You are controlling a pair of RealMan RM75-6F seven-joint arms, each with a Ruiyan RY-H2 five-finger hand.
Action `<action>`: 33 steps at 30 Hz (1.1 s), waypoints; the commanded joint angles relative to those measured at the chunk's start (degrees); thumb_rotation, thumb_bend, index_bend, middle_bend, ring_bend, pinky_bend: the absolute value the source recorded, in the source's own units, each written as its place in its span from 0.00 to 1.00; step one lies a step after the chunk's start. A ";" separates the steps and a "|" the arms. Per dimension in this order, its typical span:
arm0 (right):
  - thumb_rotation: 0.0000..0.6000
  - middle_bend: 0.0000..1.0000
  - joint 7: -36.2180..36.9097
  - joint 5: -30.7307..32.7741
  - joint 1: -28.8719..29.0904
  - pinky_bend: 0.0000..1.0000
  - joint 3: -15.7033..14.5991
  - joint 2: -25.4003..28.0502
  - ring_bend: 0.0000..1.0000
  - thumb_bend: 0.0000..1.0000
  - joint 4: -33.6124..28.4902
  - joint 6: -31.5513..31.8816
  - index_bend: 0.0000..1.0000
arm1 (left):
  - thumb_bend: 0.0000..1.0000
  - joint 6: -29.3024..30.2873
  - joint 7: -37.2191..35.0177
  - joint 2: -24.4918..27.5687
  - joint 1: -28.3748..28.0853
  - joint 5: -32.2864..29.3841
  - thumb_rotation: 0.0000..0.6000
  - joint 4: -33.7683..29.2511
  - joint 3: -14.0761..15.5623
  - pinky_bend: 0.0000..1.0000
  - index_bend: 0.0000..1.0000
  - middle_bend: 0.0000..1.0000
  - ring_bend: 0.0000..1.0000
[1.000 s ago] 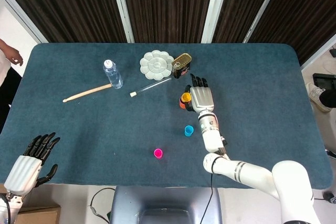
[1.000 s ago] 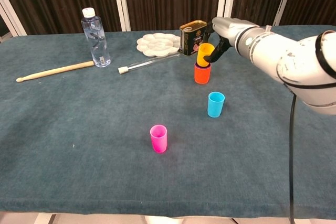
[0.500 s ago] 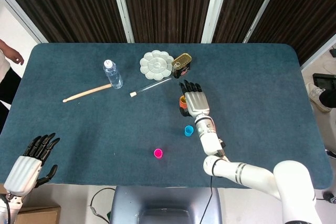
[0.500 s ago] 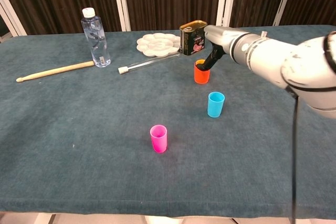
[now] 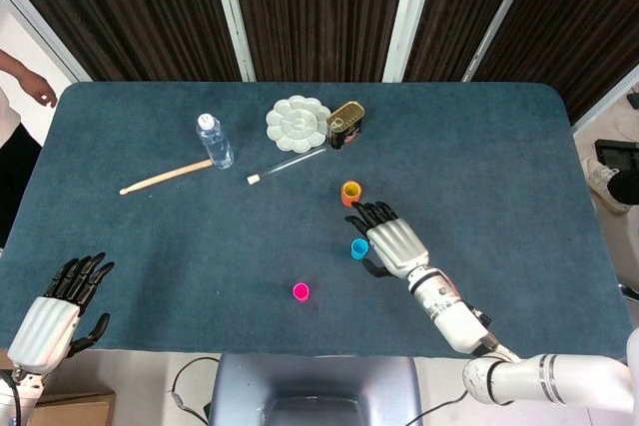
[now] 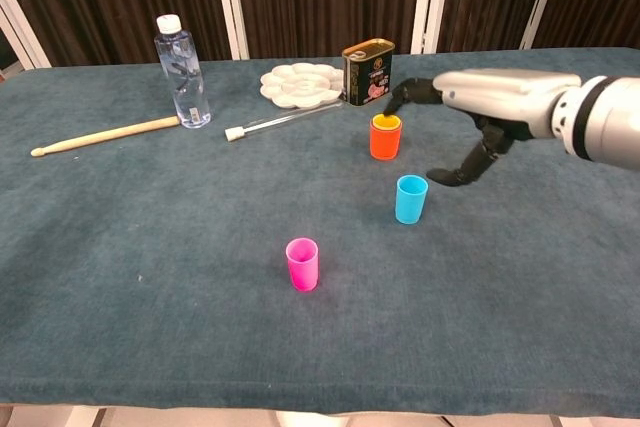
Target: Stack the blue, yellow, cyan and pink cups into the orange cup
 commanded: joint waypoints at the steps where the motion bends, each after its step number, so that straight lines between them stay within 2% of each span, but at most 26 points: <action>1: 1.00 0.00 0.36 0.62 -0.46 0.00 -0.73 -2.48 0.00 0.47 4.18 -1.81 0.31 | 0.42 -0.15 0.02 -0.03 -0.08 0.06 1.00 0.01 0.06 0.08 0.00 0.00 0.00; 7: 1.00 0.00 -0.49 2.56 0.67 0.00 -0.48 -6.98 0.00 0.47 10.25 -3.35 0.38 | 0.42 -0.11 -0.13 0.06 -0.08 0.12 1.00 0.07 0.10 0.08 0.00 0.00 0.00; 12: 1.00 0.00 -1.10 2.89 1.08 0.00 -0.15 -9.81 0.00 0.47 13.80 -3.22 0.40 | 0.42 0.16 -0.94 0.39 -0.04 0.46 1.00 0.07 0.31 0.08 0.00 0.00 0.00; 18: 1.00 0.00 -1.30 3.19 1.33 0.00 0.62 -11.45 0.00 0.47 15.33 -2.93 0.45 | 0.42 0.32 -1.26 0.54 0.03 0.32 1.00 0.14 0.25 0.08 0.00 0.00 0.00; 26: 1.00 0.03 -2.29 4.59 1.51 0.00 1.68 -13.48 0.00 0.47 16.89 -2.03 0.60 | 0.42 0.35 -1.44 0.58 0.05 0.28 1.00 0.16 0.24 0.08 0.00 0.00 0.00; 30: 1.00 0.05 -3.02 4.94 1.22 0.00 2.41 -13.06 0.00 0.47 16.09 -0.42 0.62 | 0.42 0.29 -1.54 0.64 0.05 0.20 1.00 0.19 0.24 0.08 0.00 0.00 0.00; 33: 1.00 0.06 -1.93 4.62 1.09 0.00 4.47 -12.57 0.00 0.47 15.34 1.39 0.62 | 0.42 0.16 -1.49 0.64 0.04 0.09 1.00 0.16 0.23 0.08 0.00 0.00 0.00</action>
